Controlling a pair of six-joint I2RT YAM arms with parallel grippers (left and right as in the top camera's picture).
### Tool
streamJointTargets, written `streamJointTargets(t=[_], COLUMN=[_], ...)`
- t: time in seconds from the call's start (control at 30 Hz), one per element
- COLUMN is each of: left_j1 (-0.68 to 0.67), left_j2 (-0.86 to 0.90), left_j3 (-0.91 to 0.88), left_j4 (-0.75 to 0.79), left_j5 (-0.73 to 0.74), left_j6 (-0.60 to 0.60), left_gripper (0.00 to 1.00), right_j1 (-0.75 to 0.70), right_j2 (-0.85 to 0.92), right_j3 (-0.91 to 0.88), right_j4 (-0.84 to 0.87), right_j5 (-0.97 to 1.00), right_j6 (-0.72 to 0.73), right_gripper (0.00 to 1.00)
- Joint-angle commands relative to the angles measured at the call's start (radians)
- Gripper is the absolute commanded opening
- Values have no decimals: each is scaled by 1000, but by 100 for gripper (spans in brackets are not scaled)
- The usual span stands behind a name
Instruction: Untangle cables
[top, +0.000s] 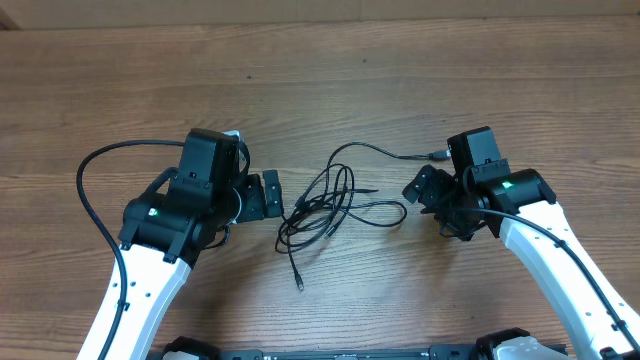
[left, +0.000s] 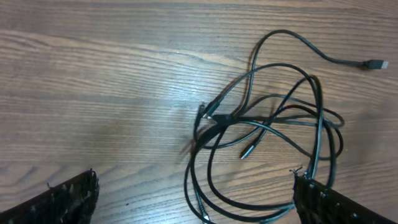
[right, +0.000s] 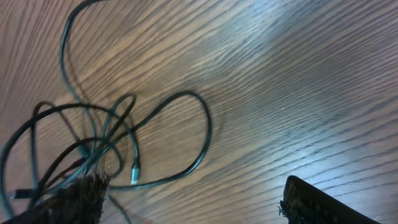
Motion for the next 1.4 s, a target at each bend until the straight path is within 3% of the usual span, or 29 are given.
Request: streamJointTargets(t=[0.0,0.13,0.4,0.83,1.03,1.17,1.27,1.37], left_j1=[-1,-1,-1,-1,-1,-1,-1,-1], left_j2=[25,42,45,45,45,45,45,45], left_j3=[10,10,10,10,10,10,10,10], left_j4=[-2,-2,-2,-2,-2,-2,-2,-2], left_j5=[-28,-41,-40,-40,-40,-40,-40,-40], left_j6=[-23,-23,-23,-23,-23,-23,-23,-23], left_gripper=[100,99,99,100,100,100,99,100], right_j1=[-6,23,166,403,464,464,464,464], right_j2=[1,1,1,1,24,73,129,192], right_j3=[-6,-6,-6,-6,-14,-26,-26,-26], right_j4=[8,50,53,56,65,127,206,300], right_j5=[-201,-462,-544,-87,319,354,327,301], right_j6=[-13,-90,-38,245,228,148,124,60], right_gripper=[91,82,75,74,74,68,57,55])
